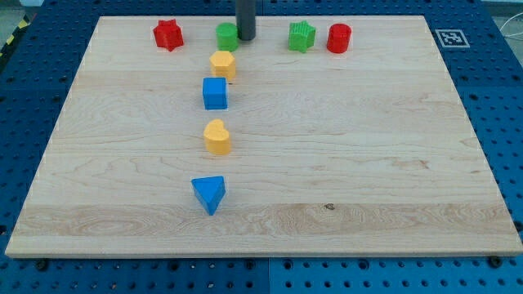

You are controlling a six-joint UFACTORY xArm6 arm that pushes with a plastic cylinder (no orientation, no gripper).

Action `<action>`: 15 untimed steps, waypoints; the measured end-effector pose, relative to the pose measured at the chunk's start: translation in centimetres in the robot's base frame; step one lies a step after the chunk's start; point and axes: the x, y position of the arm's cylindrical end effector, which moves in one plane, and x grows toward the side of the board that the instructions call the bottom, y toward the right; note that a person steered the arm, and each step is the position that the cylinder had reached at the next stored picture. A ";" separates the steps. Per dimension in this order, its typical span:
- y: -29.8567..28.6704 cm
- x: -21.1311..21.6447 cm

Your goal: Push red star towards the top right of the board

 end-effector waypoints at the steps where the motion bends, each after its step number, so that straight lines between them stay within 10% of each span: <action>1: 0.5 -0.7; 15: -18.1 -2.2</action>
